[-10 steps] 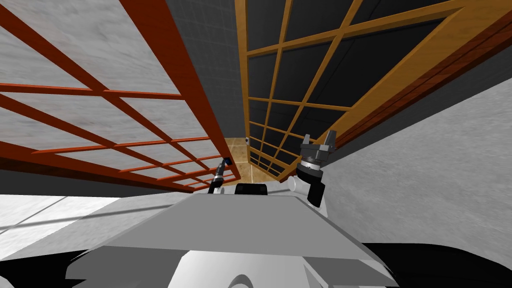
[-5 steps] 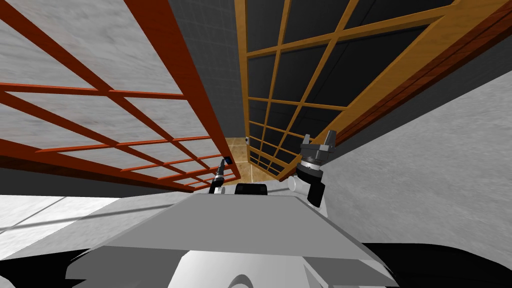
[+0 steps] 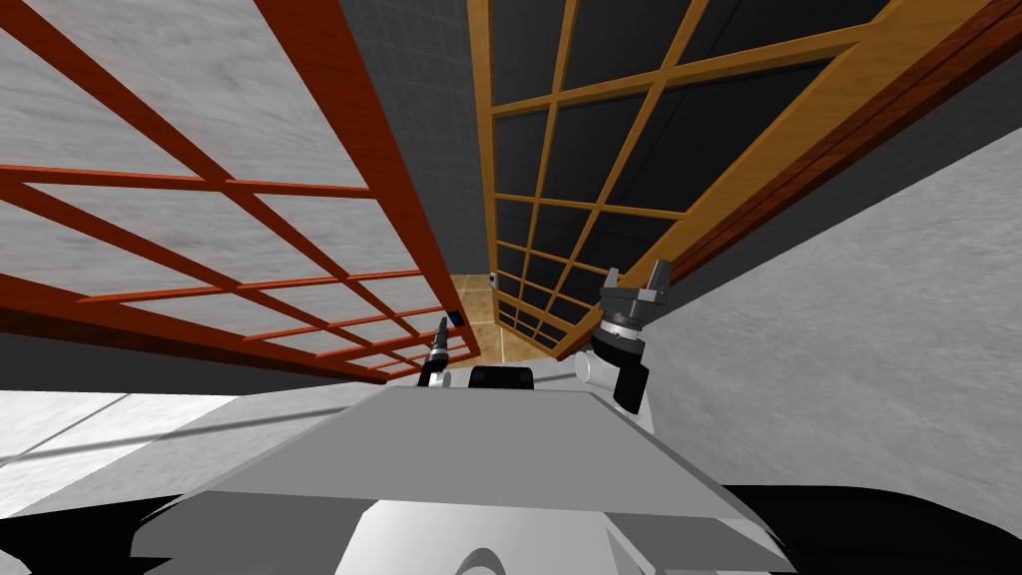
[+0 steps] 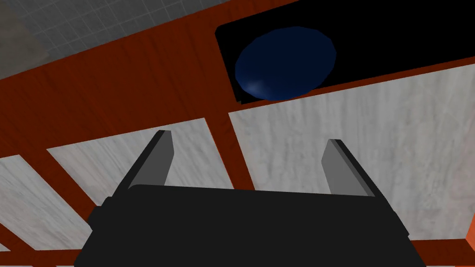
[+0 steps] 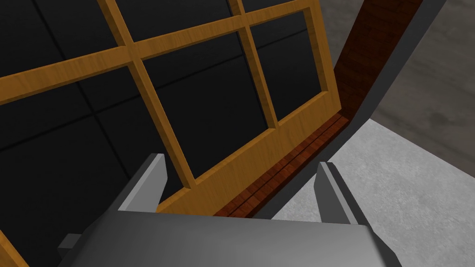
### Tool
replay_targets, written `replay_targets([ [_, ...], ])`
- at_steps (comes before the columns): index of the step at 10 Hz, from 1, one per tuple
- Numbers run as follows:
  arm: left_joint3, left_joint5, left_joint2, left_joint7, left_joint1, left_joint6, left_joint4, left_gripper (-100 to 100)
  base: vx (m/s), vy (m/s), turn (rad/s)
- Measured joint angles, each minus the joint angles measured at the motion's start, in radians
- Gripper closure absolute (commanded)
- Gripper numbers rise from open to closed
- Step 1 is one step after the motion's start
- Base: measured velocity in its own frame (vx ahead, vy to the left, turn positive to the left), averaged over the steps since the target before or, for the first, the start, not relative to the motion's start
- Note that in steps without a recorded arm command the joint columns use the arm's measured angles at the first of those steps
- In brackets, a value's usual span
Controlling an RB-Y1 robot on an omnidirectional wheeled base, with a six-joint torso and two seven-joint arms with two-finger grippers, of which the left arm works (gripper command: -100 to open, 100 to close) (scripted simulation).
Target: Push the door open
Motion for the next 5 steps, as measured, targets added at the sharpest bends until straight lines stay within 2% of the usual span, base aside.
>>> replay_targets([
  [5,-0.009,0.032,-0.008,0.13,-0.013,0.0,0.01,-100,-0.029,0.003,-0.016],
])
